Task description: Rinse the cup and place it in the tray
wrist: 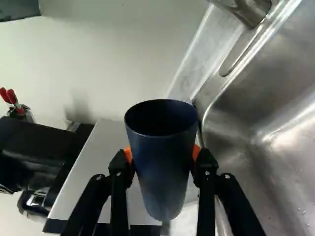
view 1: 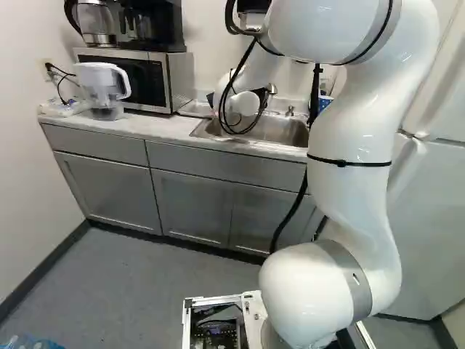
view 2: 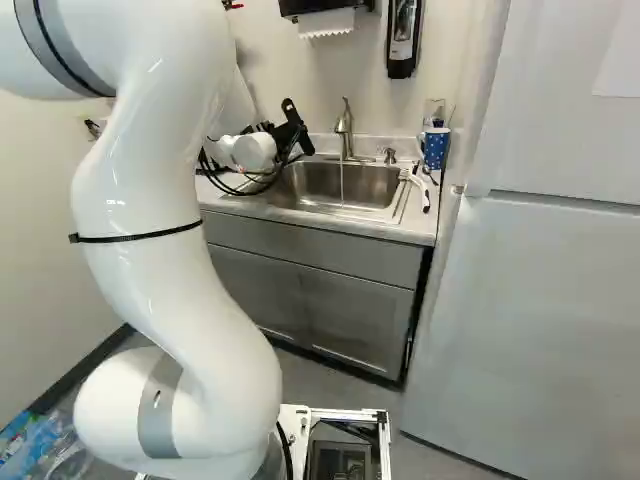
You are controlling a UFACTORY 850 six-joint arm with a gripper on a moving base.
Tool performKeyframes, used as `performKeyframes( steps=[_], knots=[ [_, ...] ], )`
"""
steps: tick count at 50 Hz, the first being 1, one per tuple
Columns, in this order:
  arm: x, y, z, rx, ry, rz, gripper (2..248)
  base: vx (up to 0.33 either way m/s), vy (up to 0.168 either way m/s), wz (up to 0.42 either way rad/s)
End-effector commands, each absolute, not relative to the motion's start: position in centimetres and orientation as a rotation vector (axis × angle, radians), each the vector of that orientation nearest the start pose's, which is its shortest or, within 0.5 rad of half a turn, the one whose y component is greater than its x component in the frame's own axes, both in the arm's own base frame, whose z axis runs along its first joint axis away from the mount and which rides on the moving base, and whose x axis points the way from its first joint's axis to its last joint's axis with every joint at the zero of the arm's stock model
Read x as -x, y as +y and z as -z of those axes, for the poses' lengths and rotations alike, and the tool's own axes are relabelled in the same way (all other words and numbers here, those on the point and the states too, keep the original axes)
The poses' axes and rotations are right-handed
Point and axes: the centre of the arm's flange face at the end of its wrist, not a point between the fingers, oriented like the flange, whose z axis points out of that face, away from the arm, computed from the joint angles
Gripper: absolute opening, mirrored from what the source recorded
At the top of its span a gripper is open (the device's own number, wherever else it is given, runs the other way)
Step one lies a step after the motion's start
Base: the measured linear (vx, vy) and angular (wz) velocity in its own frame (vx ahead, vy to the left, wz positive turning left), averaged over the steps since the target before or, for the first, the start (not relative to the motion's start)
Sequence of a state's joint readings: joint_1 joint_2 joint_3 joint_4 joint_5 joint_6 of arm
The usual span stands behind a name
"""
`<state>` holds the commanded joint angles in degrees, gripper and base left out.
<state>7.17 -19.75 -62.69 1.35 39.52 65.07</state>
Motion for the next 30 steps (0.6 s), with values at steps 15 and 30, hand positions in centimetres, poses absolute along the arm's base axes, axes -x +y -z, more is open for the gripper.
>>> performKeyframes(
  steps=[15, 30],
  knots=[
    [-61.63, 7.61, -50.96, 1.765, 0.835, 1.457, 125, 0.0, 0.0, 0.0],
    [-61.63, 7.61, -50.96, 1.866, 0.709, 1.557, 125, 0.0, 0.0, 0.0]
  ],
)
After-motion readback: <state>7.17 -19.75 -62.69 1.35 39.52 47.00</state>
